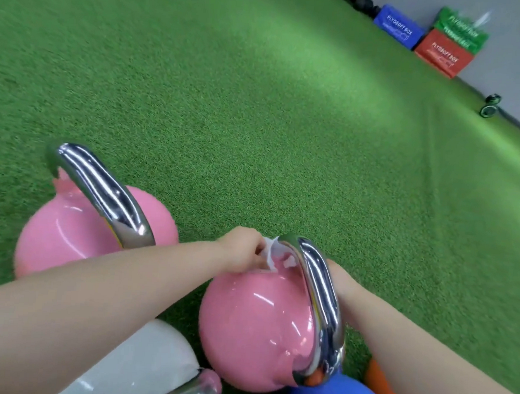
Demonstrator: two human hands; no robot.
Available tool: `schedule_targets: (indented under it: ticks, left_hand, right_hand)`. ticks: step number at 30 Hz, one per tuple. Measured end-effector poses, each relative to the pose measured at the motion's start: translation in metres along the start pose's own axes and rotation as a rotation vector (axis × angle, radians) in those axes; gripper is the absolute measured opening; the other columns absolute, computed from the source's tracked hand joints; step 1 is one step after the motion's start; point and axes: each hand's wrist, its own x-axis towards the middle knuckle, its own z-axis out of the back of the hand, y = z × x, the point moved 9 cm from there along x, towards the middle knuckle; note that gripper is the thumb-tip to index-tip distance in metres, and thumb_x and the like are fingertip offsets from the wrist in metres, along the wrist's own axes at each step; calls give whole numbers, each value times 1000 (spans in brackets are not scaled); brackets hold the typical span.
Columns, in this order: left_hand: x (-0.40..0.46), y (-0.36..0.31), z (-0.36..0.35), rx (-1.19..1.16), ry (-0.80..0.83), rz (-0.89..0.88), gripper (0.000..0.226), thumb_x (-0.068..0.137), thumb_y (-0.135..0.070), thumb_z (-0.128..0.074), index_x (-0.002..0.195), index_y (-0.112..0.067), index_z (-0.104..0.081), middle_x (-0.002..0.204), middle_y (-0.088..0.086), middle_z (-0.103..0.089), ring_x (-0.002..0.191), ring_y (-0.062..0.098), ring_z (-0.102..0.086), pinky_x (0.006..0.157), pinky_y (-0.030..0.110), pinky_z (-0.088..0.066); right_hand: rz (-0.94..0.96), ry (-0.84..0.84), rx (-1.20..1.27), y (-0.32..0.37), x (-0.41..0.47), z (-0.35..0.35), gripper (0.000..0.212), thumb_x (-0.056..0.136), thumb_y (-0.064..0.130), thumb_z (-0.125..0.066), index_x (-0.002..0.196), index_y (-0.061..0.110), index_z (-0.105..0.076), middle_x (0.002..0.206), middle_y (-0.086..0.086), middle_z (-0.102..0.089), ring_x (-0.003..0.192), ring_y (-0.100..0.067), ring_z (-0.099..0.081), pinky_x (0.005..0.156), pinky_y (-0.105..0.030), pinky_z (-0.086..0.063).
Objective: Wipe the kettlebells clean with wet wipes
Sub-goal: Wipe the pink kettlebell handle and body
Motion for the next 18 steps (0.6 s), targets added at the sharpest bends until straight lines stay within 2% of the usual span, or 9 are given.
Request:
schedule_targets:
  ticks: [2, 3, 5, 7, 8, 10, 13, 16, 18]
  left_hand:
    - [-9, 0, 3, -65, -115, 103, 27, 83, -38, -65, 74, -12, -64, 66, -3, -53, 57, 13, -47, 53, 23, -40]
    - [-13, -3, 2, -59, -126, 133, 25, 86, -33, -62, 81, -10, -67, 68, -2, -55, 58, 13, -49, 53, 22, -41]
    - [-19, -13, 2, -56, -103, 151, 22, 91, -24, -54, 78, -11, -66, 67, -2, -53, 59, 13, -50, 51, 20, -39]
    - [-23, -26, 5, -102, -73, 141, 25, 92, -23, -52, 68, -17, -59, 67, -4, -53, 64, 15, -52, 56, 22, -42]
    - [-22, -30, 6, -137, -61, 138, 19, 91, -22, -53, 74, -19, -61, 74, -3, -57, 71, 16, -53, 63, 24, -44]
    - [-26, -32, 5, -192, -53, 165, 11, 91, -19, -55, 85, -13, -63, 88, 1, -61, 83, 19, -54, 75, 27, -45]
    - [-24, -20, 1, -231, -139, 205, 19, 86, -29, -64, 75, -15, -60, 91, 2, -65, 87, 19, -61, 69, 26, -43]
    - [-19, -19, -4, -246, -149, 192, 30, 80, -38, -70, 63, -22, -50, 71, -7, -54, 78, 15, -56, 67, 24, -42]
    - [-15, -20, -4, -271, -133, 161, 28, 79, -35, -70, 68, -24, -48, 69, -10, -49, 79, 13, -53, 70, 24, -41]
  right_hand:
    - [-39, -20, 74, -4, -8, 1, 26, 97, 9, -44, 73, 15, -51, 72, 2, -51, 59, -7, -47, 44, -9, -43]
    - [-48, -29, 95, -3, -14, 2, 23, 96, 15, -48, 76, 9, -56, 72, -2, -55, 59, -11, -49, 50, -12, -47]
    - [-51, -44, 166, -2, -22, 5, 39, 96, 32, -48, 91, -3, -64, 81, -13, -62, 67, -20, -54, 68, -28, -52]
    - [-68, -73, 242, -5, -32, 9, 53, 98, 42, -39, 99, -5, -65, 87, -16, -65, 76, -25, -56, 73, -34, -51]
    - [-67, -76, 267, -7, -32, 9, 57, 98, 44, -36, 99, -4, -65, 90, -17, -67, 79, -26, -58, 74, -34, -52]
    - [-48, -92, 257, -9, -38, 9, 58, 98, 47, -34, 98, -1, -67, 94, -18, -69, 78, -25, -61, 72, -33, -53]
    - [-41, -104, 164, -12, -37, 8, 48, 97, 44, -43, 93, 3, -68, 82, -11, -67, 69, -19, -60, 67, -30, -50]
    - [-54, -79, 129, -12, -32, 7, 44, 96, 42, -48, 91, 2, -67, 76, -8, -65, 63, -16, -58, 63, -28, -49]
    - [-57, -52, 71, -11, -31, 8, 44, 96, 42, -48, 89, 3, -66, 74, -5, -64, 58, -12, -56, 58, -23, -47]
